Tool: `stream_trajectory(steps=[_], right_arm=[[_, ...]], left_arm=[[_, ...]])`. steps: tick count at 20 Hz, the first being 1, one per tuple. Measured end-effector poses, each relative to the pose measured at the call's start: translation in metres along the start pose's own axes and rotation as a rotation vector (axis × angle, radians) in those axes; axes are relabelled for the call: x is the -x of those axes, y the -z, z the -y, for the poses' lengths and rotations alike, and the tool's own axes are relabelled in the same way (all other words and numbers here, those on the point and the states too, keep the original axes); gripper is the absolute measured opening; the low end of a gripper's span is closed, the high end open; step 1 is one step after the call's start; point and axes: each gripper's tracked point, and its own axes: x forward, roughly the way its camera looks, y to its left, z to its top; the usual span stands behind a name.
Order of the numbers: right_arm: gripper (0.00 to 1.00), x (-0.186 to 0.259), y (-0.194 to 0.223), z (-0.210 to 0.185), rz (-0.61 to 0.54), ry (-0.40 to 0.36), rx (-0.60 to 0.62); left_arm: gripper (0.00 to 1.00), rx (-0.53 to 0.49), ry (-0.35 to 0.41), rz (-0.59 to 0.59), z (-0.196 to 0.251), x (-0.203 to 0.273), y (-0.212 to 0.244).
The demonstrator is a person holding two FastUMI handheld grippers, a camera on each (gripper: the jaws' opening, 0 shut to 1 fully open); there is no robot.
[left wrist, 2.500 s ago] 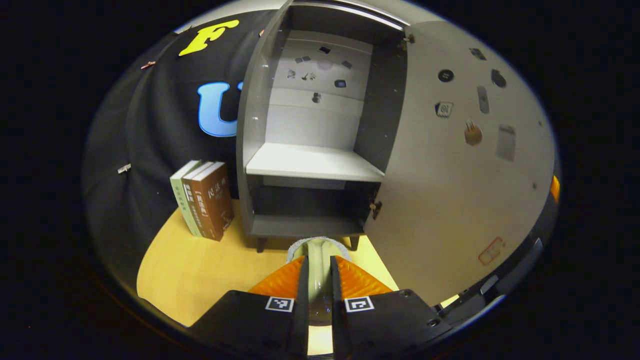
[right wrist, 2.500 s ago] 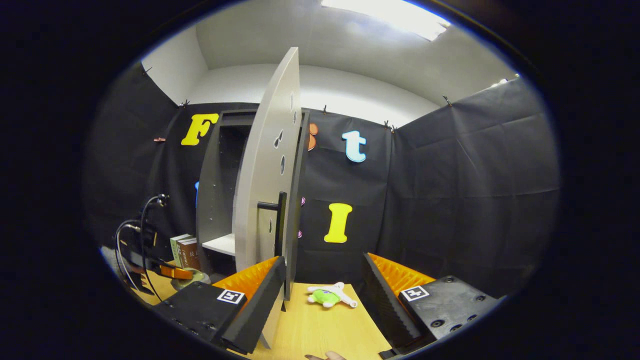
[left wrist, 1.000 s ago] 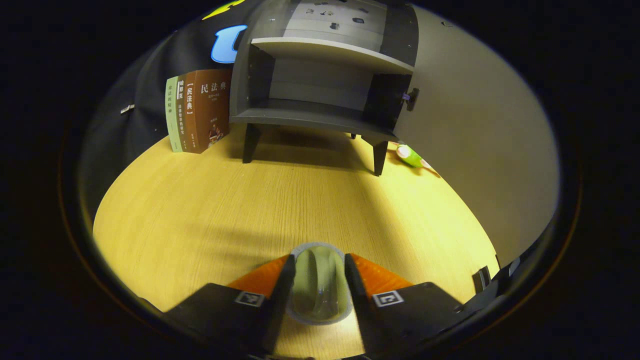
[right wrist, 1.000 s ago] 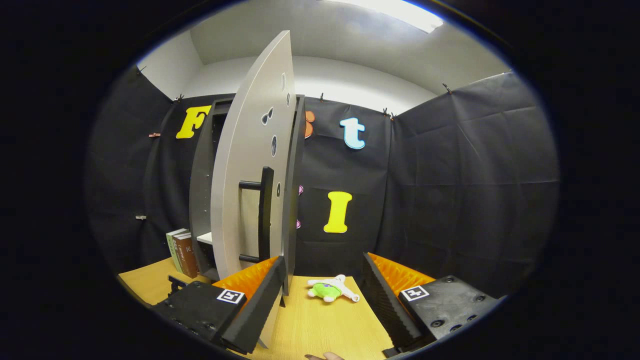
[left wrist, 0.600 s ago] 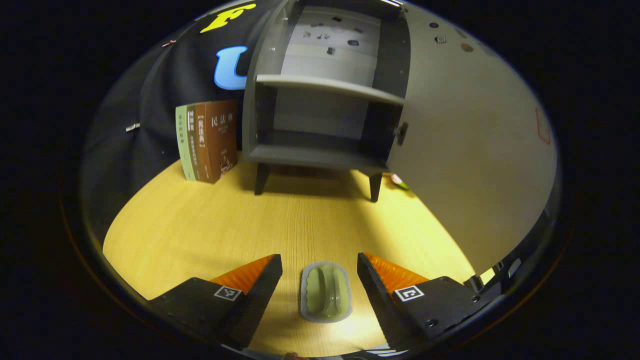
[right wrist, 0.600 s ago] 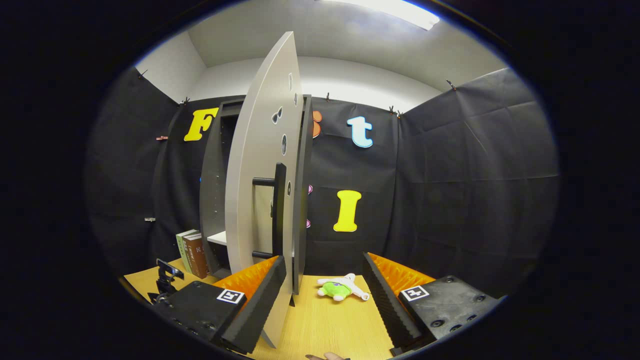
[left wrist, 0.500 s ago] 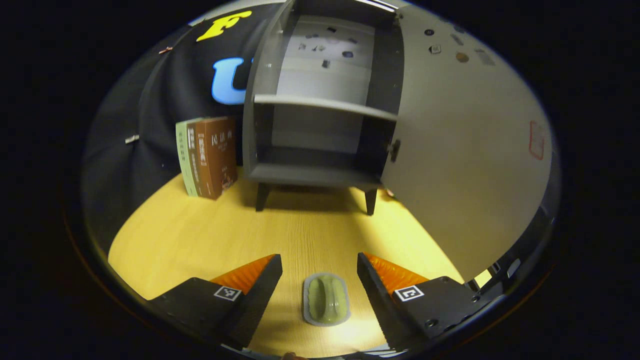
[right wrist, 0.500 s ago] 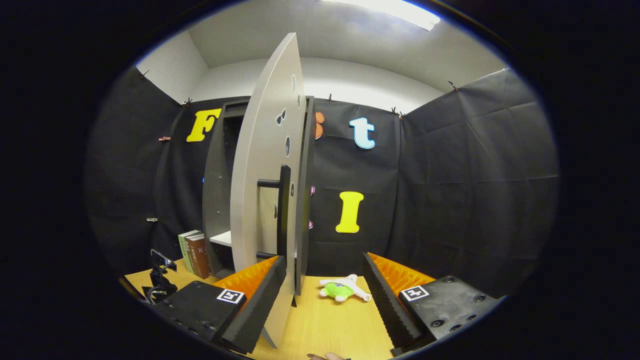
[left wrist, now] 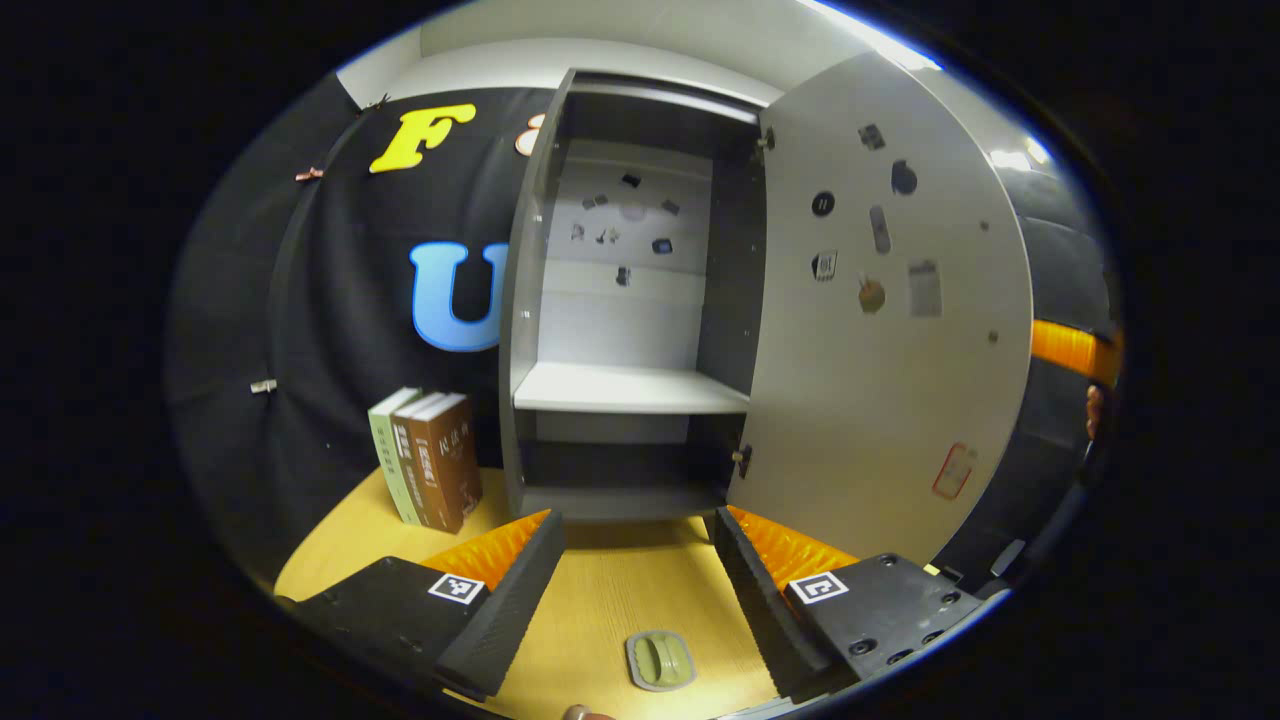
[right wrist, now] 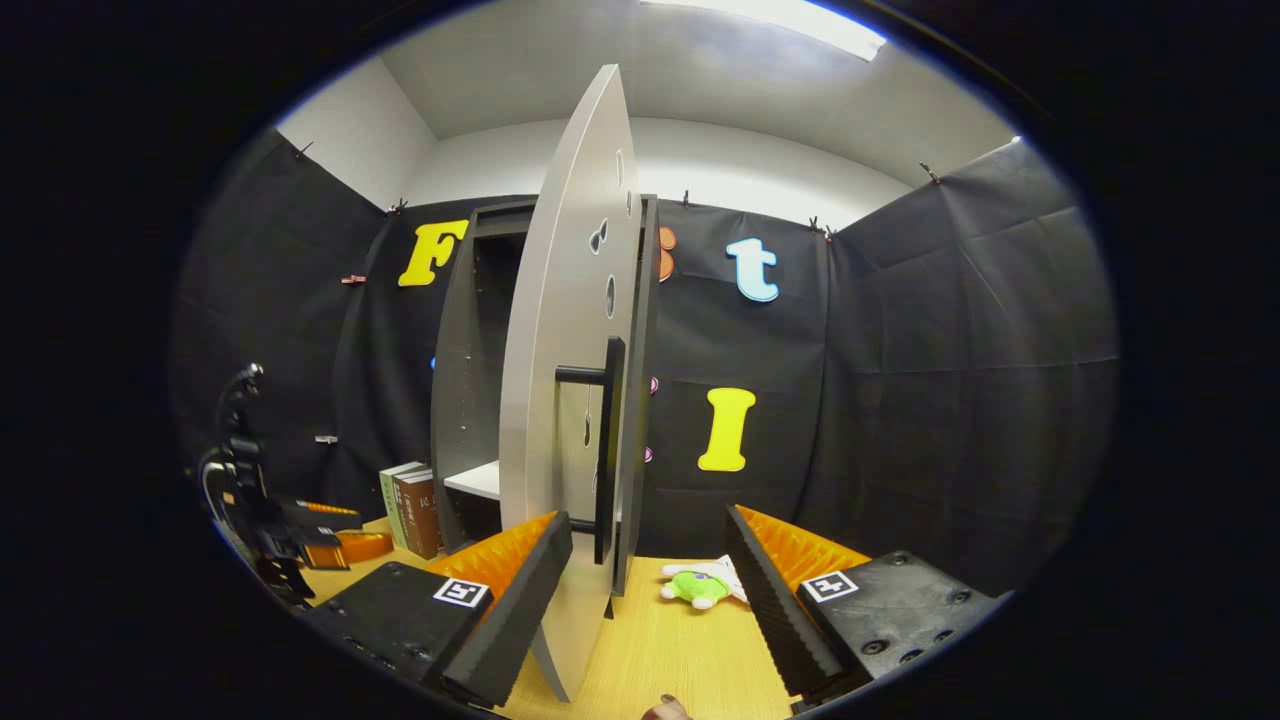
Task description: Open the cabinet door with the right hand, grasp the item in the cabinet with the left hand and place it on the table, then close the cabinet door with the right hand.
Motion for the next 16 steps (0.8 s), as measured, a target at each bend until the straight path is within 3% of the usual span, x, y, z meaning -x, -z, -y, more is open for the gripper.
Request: stream_trajectory(steps=[3,9,13,16], right_arm=[[0.96,-0.008,-0.006,0.001,0.017,0.003,0.010],[0.95,-0.012,-0.003,-0.005,-0.002,-0.016,-0.048],[0.95,-0.015,-0.003,-0.021,-0.010,-0.036,-0.063],[0.95,-0.021,-0.001,-0.053,-0.028,-0.093,-0.092]], left_arm=[[0.95,-0.025,-0.010,0.054,-0.009,0.019,-0.043],[0.93,0.027,0.054,0.076,-0.008,0.055,-0.095],[0.92,0.002,0.030,0.096,-0.022,0.076,-0.115],[0.95,0.015,0.020,0.100,-0.029,0.085,-0.114]])
